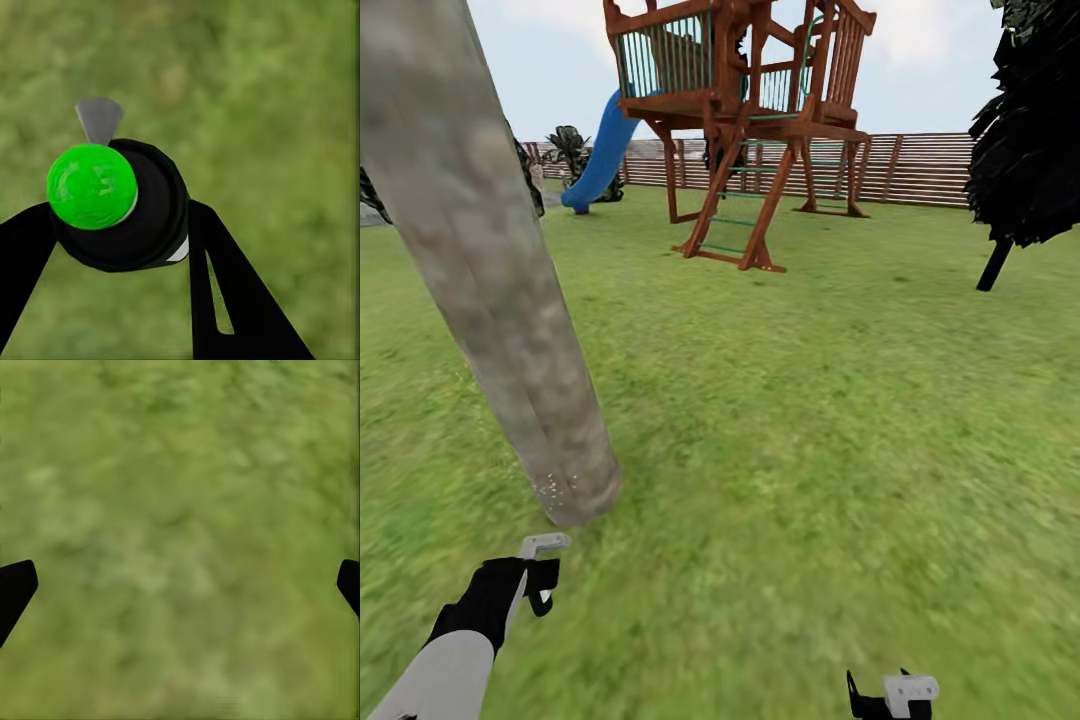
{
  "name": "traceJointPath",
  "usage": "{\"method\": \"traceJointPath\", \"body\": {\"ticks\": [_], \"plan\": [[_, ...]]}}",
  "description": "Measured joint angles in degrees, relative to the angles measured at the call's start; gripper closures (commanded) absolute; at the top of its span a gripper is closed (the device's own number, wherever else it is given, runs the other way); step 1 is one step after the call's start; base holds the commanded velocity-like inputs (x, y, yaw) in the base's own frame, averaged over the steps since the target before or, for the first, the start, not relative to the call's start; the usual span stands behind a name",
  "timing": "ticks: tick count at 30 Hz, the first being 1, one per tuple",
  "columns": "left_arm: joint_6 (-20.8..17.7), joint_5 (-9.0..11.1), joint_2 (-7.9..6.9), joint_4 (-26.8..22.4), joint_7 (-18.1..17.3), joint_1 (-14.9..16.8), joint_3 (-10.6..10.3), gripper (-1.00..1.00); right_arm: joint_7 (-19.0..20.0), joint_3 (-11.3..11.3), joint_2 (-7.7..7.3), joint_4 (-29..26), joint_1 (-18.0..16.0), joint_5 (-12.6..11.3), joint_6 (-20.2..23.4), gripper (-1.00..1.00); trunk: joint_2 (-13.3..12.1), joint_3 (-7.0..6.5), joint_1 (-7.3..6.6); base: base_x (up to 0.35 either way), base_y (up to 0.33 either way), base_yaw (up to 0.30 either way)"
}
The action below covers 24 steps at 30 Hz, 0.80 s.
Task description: In the garden, pick up the pesticide atomizer on the floor and spray pesticide onto both trees until each tree trunk is fully covered.
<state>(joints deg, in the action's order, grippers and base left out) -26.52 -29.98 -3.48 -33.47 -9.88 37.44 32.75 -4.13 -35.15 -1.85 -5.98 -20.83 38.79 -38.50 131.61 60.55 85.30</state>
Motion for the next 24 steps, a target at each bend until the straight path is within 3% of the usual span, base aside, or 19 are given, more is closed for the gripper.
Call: {"method": "traceJointPath", "body": {"ticks": [3,10,13,15,16,17,18,21,23,24], "plan": [[0.0,0.1,1.03,-0.9,-0.1,0.7,-0.5,1.0,0.0,0.0,0.0,0.0,0.0,0.0,0.0,-1.0,0.0,0.0,0.0,0.001,-0.002,0.246],[-0.1,0.0,1.31,-1.0,-1.1,1.9,-0.6,1.0,0.0,0.0,0.0,0.0,0.0,0.0,0.0,-1.0,0.0,0.0,0.0,0.0,0.0,0.278],[-0.4,0.0,0.34,-0.9,-1.2,4.0,-0.6,1.0,0.0,0.0,0.0,-0.1,0.0,0.0,0.0,-1.0,0.0,-0.01,0.0,0.0,0.0,0.279],[-0.7,-0.2,-1.75,-0.8,-1.6,6.2,-0.6,1.0,0.0,0.0,0.0,-0.1,0.0,0.0,0.0,-1.0,0.0,-0.01,0.0,0.0,0.0,0.218],[-0.8,-0.2,-2.94,-0.9,-4.8,7.8,-0.7,1.0,0.0,0.0,0.0,-0.1,0.0,0.0,0.0,-1.0,0.0,-0.01,0.0,0.0,0.0,0.065],[-1.0,-0.4,-3.15,-0.9,-7.5,8.5,-0.8,1.0,0.0,0.0,0.0,-0.1,0.0,0.0,0.0,-1.0,0.0,-0.01,0.0,0.0,0.0,0.033],[-1.2,-0.9,-3.05,-0.9,-8.9,8.8,-1.5,1.0,0.0,0.0,0.0,-0.1,0.0,0.0,0.0,-1.0,0.0,0.0,0.0,0.0,0.0,0.014],[-5.2,-0.8,-2.55,-0.9,-10.7,10.8,-7.9,1.0,0.0,0.0,-0.01,-0.1,0.0,0.0,0.0,-1.0,0.0,-0.01,0.0,0.0,0.0,0.003],[-6.4,-1.0,-3.51,-0.9,-12.4,12.7,-8.9,1.0,0.0,0.0,0.0,-0.1,0.0,0.0,0.0,-1.0,0.0,-0.01,-0.01,0.0,0.0,0.0],[-7.3,-1.5,-4.82,-0.9,-13.7,13.8,-9.0,1.0,0.0,0.0,0.0,-0.1,0.0,0.0,0.0,-1.0,0.0,-0.01,-0.01,0.0,0.0,0.0]]}}
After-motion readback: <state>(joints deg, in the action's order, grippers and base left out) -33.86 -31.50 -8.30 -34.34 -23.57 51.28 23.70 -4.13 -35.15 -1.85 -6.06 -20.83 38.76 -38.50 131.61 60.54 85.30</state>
